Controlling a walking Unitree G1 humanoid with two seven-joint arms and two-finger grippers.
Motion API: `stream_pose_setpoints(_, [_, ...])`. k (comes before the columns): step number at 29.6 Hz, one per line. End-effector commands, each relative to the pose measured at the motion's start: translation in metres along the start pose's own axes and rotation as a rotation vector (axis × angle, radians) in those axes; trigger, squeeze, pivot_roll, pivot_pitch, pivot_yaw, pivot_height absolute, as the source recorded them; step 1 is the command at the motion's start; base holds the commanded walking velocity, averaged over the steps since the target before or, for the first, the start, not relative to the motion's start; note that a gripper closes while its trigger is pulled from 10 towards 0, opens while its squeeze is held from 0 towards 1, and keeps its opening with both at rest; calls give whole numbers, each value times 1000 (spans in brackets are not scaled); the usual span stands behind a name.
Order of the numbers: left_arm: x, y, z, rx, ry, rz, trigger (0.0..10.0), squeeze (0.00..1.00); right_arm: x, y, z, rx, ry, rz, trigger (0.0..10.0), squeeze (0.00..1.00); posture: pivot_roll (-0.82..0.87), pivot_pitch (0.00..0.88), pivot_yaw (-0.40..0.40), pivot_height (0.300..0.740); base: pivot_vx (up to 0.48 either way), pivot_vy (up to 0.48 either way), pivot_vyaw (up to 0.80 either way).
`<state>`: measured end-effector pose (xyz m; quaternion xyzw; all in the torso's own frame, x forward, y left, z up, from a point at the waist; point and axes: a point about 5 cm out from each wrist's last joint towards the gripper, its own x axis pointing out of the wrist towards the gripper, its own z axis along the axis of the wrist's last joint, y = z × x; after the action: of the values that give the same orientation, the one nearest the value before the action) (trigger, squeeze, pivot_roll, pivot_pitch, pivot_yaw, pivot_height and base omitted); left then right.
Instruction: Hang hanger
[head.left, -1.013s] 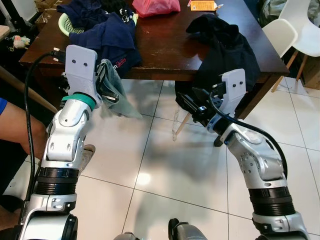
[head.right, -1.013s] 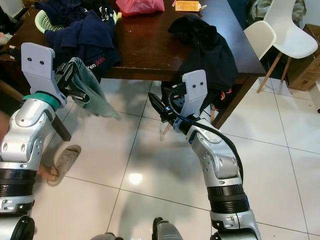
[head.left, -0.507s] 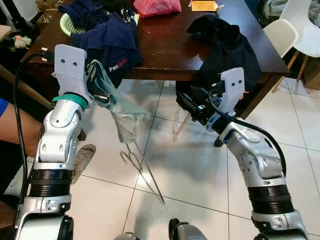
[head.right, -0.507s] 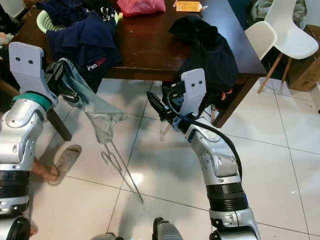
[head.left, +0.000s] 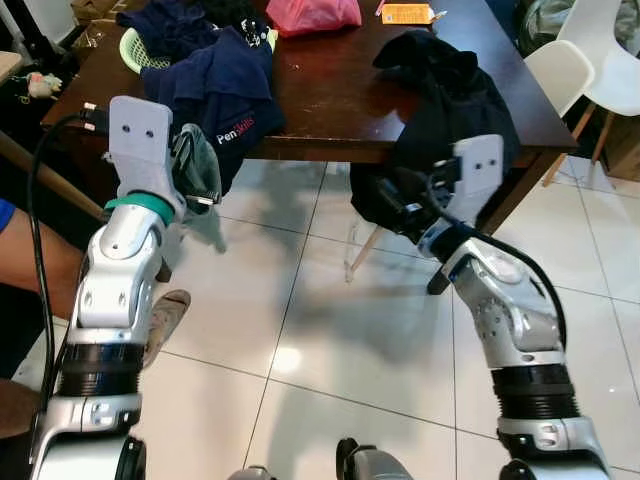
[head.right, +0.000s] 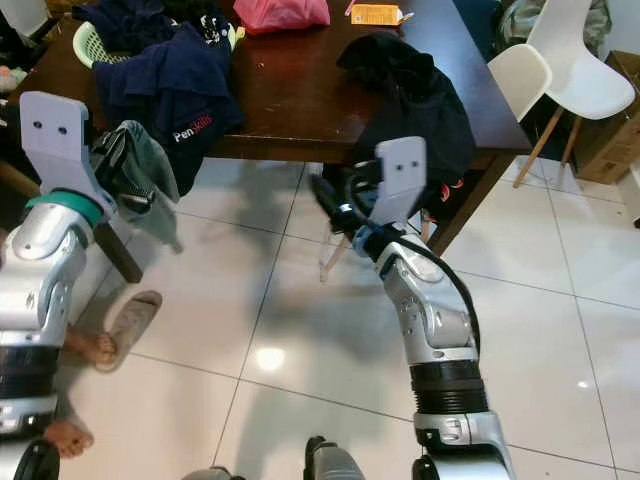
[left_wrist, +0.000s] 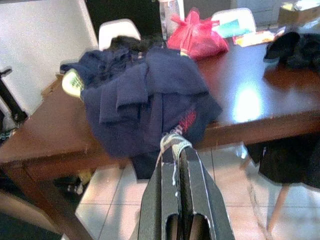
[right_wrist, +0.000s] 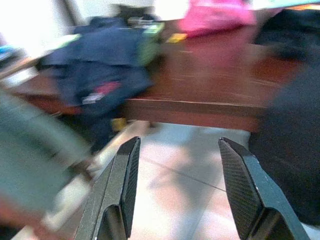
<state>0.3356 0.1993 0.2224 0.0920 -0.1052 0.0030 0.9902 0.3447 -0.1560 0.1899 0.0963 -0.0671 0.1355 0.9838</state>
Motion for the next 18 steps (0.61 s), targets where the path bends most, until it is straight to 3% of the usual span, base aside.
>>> stream_pose_setpoints(1, [-8, -1, 0, 2, 0, -19, 10000, 0, -3, -16, -3, 0, -35, -118, 10000, 0, 51, 78, 5, 740, 0, 0, 0])
stream_pose_setpoints(6, [-23, -8, -4, 21, 17, -81, 10000, 0, -5, -26, 9, -17, -126, -185, 10000, 0, 49, 89, 17, 740, 0, 0, 0])
stream_pose_setpoints(11, [-23, -9, -4, 19, 18, -82, 10000, 0, -5, -26, 14, -28, -149, -192, 10000, 0, 48, 94, 16, 740, 0, 0, 0])
stream_pose_setpoints(18, [-21, -17, 11, -2, -40, -93, 10000, 0, -3, -22, 26, -127, -204, -179, 10000, 0, 36, 112, 33, 740, 0, 0, 0])
